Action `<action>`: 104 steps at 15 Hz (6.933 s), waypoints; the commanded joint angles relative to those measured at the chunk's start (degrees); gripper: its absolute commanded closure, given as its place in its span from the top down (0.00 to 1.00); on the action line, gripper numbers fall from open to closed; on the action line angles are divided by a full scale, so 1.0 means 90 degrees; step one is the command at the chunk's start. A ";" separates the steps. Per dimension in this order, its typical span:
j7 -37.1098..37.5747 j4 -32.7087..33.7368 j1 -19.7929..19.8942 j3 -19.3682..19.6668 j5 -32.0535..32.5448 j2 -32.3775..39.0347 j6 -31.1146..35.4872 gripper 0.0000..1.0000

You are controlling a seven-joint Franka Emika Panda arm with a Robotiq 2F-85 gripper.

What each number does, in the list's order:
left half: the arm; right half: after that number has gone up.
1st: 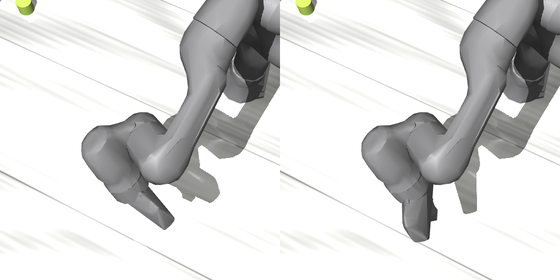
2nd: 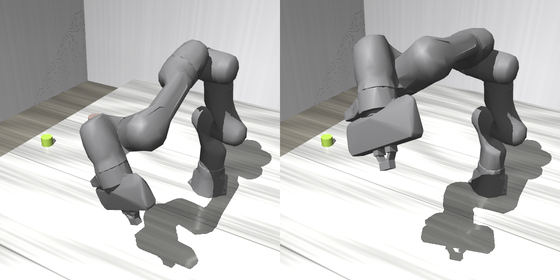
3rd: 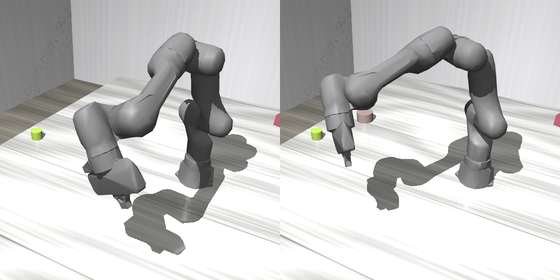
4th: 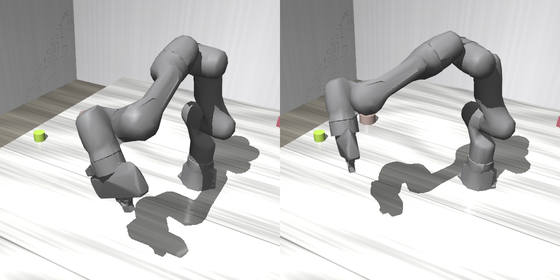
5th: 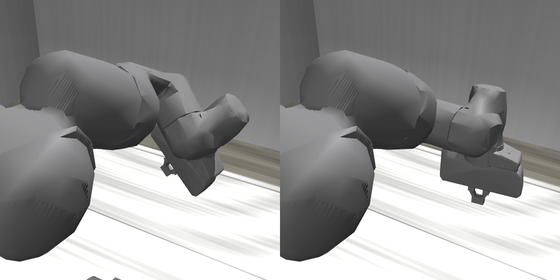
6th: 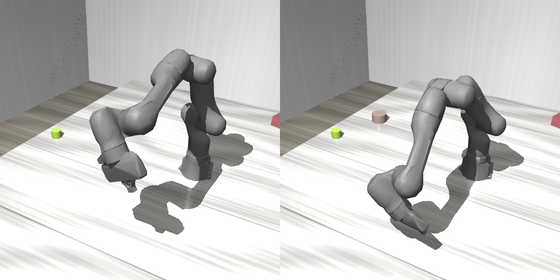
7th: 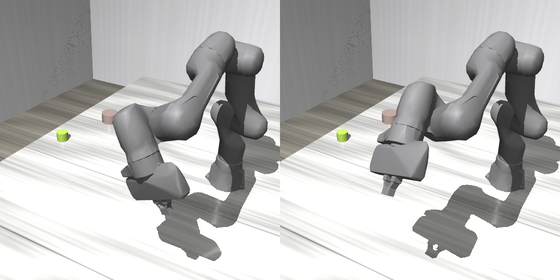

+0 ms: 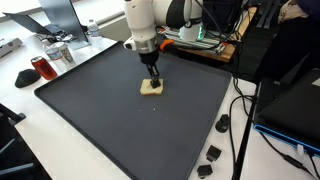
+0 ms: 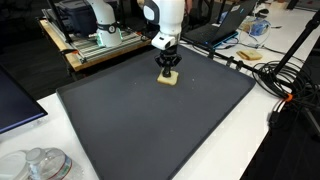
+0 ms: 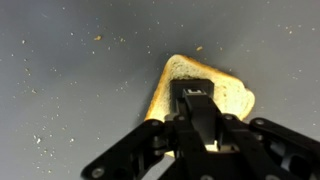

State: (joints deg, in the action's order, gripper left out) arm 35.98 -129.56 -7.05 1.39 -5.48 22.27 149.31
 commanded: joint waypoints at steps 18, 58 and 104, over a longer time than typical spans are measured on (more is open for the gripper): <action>0.0057 -0.0156 -0.0036 0.0097 -0.0100 -0.0022 0.0167 0.05; -0.1373 0.0382 0.0364 -0.0095 -0.0793 0.0490 -0.0199 0.05; 0.5065 -0.0347 -0.0349 -0.0312 0.3072 -0.1687 -0.1651 0.21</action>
State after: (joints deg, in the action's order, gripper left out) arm 81.66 -132.71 -11.14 -0.50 22.17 7.12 134.54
